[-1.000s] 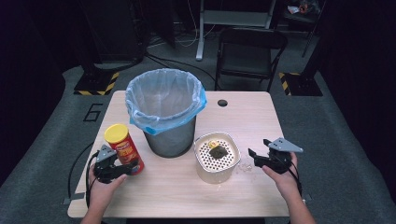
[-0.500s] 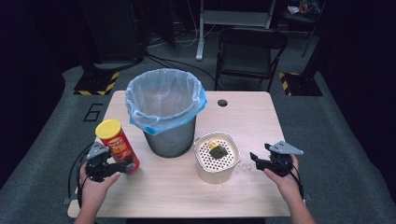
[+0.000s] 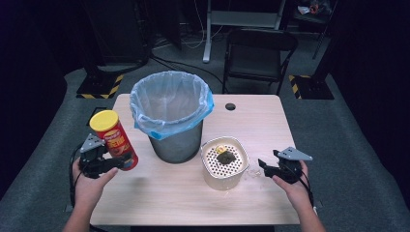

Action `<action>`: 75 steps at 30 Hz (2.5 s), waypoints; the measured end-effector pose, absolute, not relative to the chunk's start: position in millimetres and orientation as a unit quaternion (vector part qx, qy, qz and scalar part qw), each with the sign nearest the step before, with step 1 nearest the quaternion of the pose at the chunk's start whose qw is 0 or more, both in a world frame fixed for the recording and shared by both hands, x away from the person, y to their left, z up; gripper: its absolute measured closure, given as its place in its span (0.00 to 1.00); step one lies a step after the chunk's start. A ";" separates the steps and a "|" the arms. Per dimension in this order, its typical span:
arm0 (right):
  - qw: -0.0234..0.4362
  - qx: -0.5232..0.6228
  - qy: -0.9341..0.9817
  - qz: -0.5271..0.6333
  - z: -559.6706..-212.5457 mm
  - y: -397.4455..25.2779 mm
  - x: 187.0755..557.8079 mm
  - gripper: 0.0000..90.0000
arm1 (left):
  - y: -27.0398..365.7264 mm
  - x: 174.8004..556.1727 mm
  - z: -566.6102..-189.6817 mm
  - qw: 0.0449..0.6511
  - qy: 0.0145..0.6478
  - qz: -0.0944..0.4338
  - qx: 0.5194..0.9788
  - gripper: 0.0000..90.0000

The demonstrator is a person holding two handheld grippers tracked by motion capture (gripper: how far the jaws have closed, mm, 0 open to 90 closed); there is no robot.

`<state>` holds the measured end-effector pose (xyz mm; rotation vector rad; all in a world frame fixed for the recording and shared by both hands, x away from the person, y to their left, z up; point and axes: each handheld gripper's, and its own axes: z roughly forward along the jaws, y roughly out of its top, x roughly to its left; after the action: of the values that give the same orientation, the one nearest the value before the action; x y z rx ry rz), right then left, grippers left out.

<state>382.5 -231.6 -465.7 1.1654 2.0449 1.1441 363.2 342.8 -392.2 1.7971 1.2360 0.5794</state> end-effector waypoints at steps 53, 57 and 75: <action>0.252 0.435 0.757 0.417 -470.8 -231.5 384.0 0.30 | 323.6 405.2 -231.0 0.420 0.475 0.244 0.734 0.27; 0.252 0.434 0.759 0.416 -471.0 -231.1 383.9 0.29 | 321.2 407.6 -223.6 0.420 0.474 0.250 0.733 0.27; 0.253 0.434 0.758 0.417 -471.1 -231.9 383.9 0.29 | 320.1 411.1 -196.6 0.422 0.475 0.263 0.726 0.27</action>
<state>383.9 -231.9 -471.1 1.1793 2.0610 1.1325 411.1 320.1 -196.6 1.8174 1.1898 0.6591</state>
